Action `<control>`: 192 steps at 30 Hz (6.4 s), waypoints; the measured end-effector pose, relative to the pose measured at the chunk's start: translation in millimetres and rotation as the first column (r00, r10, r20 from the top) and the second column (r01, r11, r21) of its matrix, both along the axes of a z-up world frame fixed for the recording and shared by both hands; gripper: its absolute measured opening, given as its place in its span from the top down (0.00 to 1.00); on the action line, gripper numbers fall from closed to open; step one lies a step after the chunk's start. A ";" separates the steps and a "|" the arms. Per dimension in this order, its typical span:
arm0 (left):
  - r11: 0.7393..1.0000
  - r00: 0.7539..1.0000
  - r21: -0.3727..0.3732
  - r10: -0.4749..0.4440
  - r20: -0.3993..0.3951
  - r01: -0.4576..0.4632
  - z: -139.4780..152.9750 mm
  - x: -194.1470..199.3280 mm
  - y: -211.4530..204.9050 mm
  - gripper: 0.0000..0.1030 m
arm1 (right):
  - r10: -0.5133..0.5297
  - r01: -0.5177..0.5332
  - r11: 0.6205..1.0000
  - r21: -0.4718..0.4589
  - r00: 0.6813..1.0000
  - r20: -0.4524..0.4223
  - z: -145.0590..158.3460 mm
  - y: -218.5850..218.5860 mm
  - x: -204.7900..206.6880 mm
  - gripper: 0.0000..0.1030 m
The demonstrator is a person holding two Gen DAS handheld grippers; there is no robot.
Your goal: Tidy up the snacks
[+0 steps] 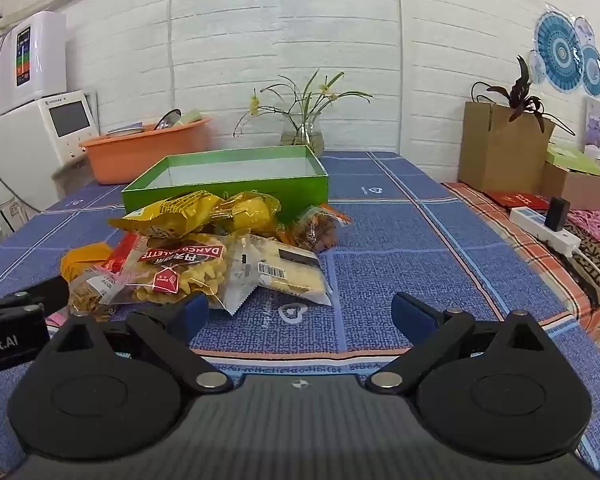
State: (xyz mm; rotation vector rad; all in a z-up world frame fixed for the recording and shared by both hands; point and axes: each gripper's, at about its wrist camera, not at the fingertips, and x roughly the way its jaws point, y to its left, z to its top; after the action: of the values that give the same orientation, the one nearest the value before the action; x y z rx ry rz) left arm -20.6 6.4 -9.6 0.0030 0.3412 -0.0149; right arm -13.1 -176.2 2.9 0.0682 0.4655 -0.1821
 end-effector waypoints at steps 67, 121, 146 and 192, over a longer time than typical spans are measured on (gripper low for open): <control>0.997 0.983 0.067 -0.012 -0.181 0.025 -2.8 60.1 10.4 0.00 | 0.038 -0.048 0.995 0.091 0.994 0.106 -7.0 -33.3 15.5 0.00; 0.931 0.873 -0.124 -0.366 -0.323 0.344 -39.8 135.1 24.3 0.24 | 0.340 -0.297 0.874 0.385 0.939 -0.048 -40.5 -75.9 116.2 0.00; 0.944 0.924 -0.191 -0.310 -0.226 0.270 12.0 59.6 78.4 0.51 | 0.411 -0.411 0.878 0.246 0.910 0.053 3.3 -44.8 42.6 0.05; 0.947 0.944 0.022 -0.319 -0.080 0.322 50.3 279.4 -11.9 0.33 | 0.362 -0.351 0.914 0.205 0.932 -0.019 15.5 -55.5 265.2 0.00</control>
State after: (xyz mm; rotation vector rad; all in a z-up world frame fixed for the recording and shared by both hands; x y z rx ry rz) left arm 258.7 -5.5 40.7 0.0925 0.4140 -0.3330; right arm 252.2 -231.7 18.3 0.1727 0.5435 0.2242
